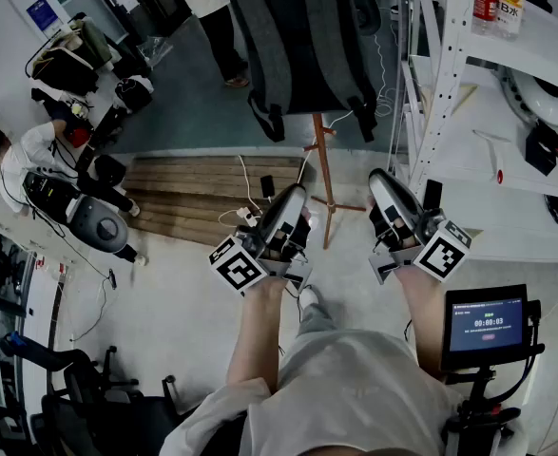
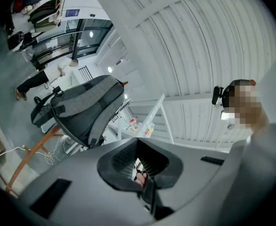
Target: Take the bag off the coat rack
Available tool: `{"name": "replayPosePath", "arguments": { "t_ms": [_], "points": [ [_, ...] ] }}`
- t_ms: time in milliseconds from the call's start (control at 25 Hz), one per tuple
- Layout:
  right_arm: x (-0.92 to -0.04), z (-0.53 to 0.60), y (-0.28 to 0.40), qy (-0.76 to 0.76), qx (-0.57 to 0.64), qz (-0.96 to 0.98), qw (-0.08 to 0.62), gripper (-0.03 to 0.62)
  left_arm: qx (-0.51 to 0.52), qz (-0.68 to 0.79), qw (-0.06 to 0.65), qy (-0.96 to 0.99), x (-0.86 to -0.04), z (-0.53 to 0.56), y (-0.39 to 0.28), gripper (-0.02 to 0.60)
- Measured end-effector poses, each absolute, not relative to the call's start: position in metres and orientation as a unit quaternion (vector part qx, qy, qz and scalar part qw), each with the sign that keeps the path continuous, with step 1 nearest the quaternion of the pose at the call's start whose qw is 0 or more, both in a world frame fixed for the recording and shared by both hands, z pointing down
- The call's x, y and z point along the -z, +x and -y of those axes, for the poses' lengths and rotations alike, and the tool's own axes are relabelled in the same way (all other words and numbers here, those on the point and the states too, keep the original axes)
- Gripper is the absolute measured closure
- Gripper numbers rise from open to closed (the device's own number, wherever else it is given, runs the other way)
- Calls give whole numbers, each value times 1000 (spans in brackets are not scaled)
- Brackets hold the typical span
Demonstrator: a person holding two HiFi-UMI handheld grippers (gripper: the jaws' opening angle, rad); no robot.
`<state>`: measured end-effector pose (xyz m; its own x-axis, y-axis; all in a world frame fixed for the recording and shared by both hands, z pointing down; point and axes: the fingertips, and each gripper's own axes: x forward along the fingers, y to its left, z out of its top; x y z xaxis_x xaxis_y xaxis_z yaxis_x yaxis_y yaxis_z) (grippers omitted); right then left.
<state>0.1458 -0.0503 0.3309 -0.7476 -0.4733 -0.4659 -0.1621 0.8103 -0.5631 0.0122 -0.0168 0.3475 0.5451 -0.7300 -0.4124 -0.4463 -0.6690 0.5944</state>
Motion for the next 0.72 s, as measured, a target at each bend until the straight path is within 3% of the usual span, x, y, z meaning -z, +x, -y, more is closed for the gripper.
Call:
{"name": "replayPosePath", "arguments": {
  "t_ms": [440,720],
  "points": [
    [-295,209,-5,-161,230,-908,311,577,334,350,192,854,-321,169,-133,575],
    [-245,291,-32,-144,184,-927,293,576,313,378,148,859,-281,255,-153,574]
  ]
}}
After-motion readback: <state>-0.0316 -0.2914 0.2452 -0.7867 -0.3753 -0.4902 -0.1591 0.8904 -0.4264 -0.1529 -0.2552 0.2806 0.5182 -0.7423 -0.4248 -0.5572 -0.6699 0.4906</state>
